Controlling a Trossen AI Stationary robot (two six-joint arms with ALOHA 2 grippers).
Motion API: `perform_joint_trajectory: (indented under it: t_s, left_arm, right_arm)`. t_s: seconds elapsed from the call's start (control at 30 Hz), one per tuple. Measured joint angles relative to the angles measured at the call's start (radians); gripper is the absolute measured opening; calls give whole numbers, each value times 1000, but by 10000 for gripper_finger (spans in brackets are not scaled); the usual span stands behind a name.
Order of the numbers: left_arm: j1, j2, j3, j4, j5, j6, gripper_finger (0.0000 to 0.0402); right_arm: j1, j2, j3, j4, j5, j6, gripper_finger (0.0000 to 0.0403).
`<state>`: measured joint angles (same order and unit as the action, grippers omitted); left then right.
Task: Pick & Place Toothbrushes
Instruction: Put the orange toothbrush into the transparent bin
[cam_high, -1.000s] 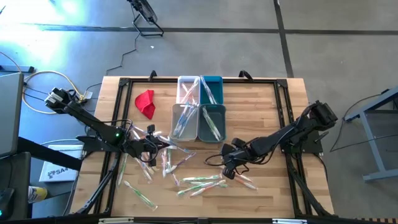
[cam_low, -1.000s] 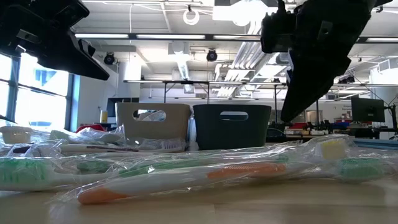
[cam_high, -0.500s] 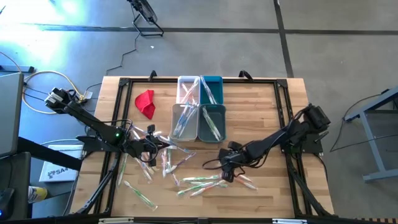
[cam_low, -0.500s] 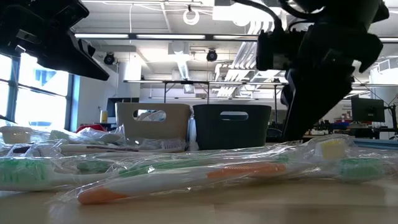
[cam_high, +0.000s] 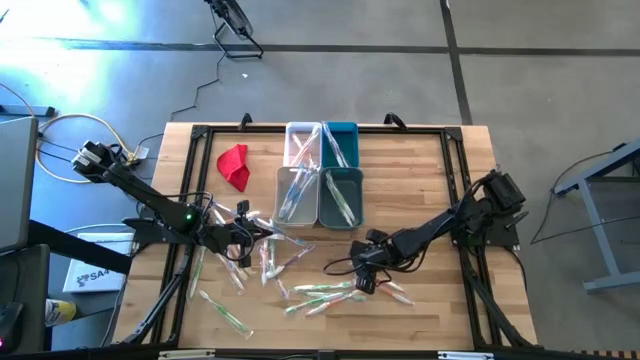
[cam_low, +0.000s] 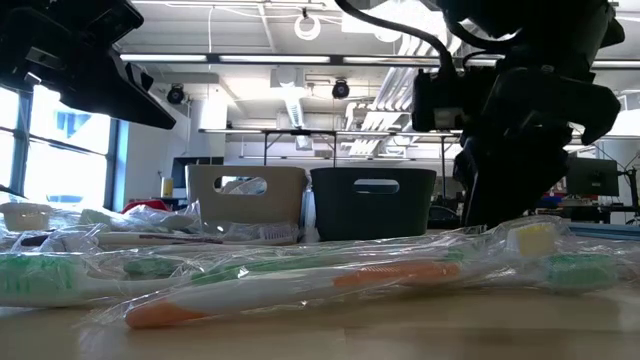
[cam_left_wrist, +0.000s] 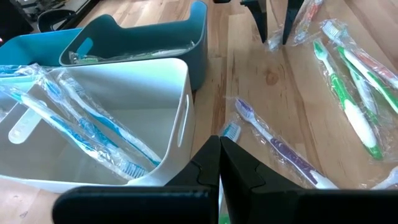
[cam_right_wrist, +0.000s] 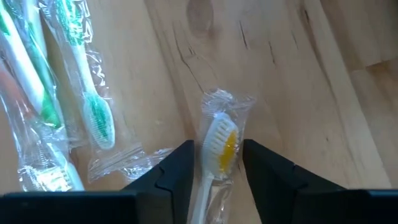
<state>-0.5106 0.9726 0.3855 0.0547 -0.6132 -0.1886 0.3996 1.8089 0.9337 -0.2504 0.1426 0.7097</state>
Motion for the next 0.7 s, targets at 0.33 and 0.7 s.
perform_joint_trajectory:
  t_s: [0.33, 0.7]
  left_arm:
    - [0, 0, 0, 0, 0, 0, 3]
    - [0, 0, 0, 0, 0, 0, 3]
  right_arm:
    - [-1, -3, -2, 4, -2, 0, 43]
    - [3, -79, -6, 1, -100, -6, 12]
